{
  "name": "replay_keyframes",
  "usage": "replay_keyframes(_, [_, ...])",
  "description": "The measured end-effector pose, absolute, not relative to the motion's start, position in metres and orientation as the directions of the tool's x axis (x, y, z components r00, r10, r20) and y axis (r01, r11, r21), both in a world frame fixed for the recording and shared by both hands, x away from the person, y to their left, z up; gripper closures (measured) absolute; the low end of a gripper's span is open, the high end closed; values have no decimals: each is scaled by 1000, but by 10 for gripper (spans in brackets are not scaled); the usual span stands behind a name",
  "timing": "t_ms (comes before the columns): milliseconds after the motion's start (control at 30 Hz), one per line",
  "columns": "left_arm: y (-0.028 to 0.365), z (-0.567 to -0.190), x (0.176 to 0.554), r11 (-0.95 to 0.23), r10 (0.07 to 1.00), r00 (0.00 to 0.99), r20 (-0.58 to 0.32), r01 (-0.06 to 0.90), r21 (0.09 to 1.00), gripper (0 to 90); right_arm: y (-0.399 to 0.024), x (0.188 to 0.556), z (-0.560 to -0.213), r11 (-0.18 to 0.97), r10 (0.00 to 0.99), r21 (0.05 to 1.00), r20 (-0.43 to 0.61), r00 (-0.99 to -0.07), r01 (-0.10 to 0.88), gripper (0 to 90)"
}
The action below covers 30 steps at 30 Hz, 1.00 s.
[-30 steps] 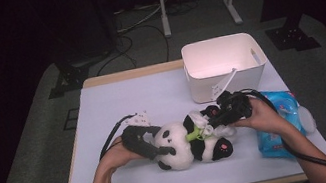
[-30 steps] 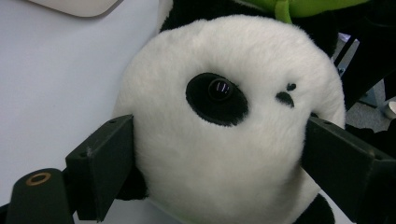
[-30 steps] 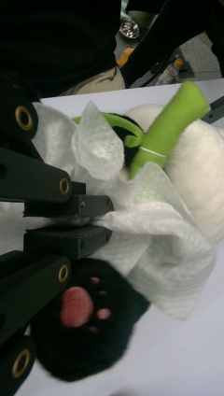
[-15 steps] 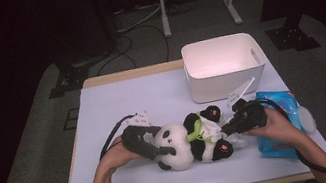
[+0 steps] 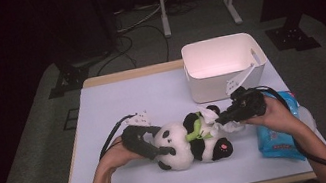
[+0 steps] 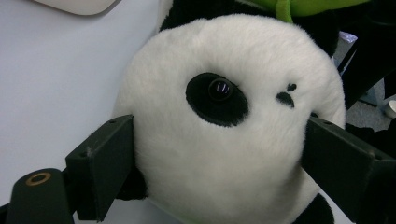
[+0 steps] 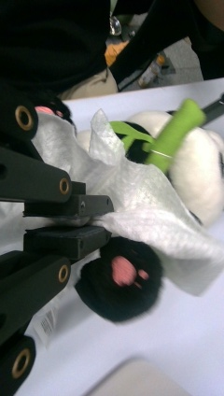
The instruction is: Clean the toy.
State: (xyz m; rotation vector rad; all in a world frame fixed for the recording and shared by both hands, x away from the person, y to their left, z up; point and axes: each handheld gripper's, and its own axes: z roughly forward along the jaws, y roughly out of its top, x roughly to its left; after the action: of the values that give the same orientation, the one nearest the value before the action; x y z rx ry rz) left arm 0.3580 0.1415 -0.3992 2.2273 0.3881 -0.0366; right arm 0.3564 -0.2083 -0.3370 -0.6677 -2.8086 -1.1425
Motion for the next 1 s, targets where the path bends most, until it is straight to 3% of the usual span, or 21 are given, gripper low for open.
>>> replay_keyframes(400, [142, -399, 358, -588, 265, 951, -161, 291, 754, 119, -208, 375, -322, 657, 412, 640, 137, -901, 398, 840])
replay_keyframes(700, [142, -400, 358, -587, 265, 950, -163, 293, 755, 119, -217, 369, -343, 646, 412, 630, 188, -891, 432, 841])
replay_keyframes(1000, [142, -400, 358, -587, 267, 950, -163, 295, 754, 118, -203, 352, -362, 677, 340, 617, 220, -914, 400, 842])
